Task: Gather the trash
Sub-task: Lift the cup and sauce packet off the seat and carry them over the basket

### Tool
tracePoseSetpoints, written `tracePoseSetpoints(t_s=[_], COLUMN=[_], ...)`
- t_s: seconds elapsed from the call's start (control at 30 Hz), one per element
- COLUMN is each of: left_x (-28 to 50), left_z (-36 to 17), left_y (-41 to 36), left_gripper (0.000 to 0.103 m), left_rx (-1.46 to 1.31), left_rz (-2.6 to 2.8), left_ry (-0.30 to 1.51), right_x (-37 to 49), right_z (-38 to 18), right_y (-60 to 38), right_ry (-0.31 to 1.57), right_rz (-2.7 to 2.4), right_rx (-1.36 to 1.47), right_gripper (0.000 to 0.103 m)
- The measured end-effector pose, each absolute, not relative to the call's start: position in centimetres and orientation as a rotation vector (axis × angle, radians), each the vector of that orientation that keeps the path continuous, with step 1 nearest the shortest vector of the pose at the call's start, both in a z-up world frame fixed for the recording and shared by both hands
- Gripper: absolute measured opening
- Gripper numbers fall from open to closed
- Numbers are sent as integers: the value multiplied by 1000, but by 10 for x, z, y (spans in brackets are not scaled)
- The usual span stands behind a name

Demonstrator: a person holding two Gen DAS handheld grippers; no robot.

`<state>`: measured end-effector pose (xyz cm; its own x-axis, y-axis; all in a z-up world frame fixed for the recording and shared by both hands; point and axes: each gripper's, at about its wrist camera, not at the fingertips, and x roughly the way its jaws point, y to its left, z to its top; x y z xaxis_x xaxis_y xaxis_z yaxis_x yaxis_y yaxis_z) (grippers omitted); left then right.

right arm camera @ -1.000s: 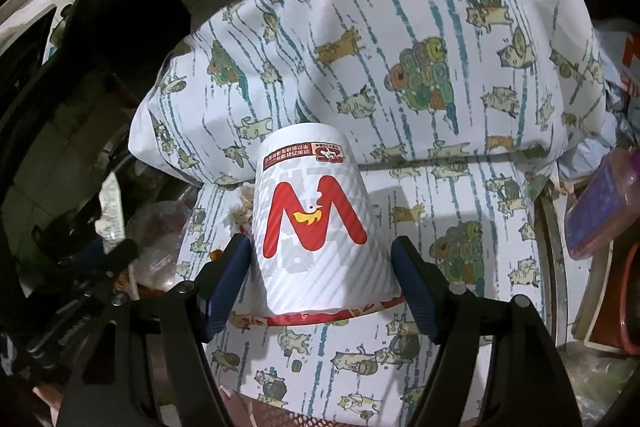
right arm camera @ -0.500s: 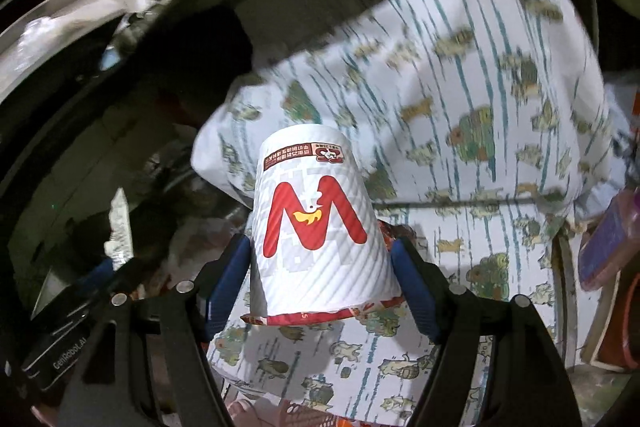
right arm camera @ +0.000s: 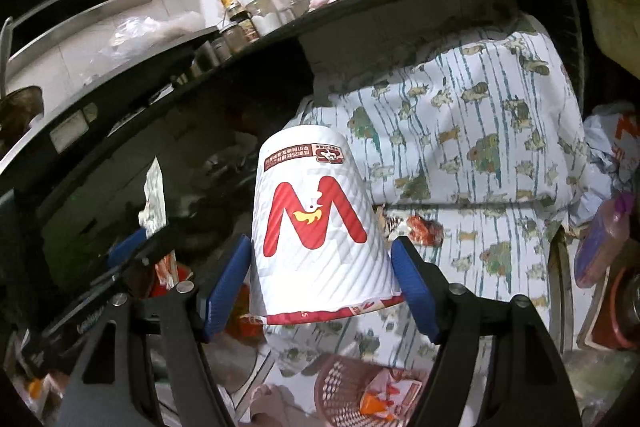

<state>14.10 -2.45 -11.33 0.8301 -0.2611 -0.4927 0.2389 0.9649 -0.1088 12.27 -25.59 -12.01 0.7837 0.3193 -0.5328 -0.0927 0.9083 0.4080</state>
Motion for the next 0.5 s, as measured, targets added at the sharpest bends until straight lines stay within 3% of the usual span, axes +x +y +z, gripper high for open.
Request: tracePoseSetpoints(t_s=[0.5], left_x=[112], left_z=[-150], left_y=[-16], left_gripper=[70], left_rx=[-24], left_rz=[-305], left_ry=[596], right_x=[89], right_z=[-171], right_y=[-238], right_ry=[696], right_rz=[209], right_rx=[331], right_gripper=[71])
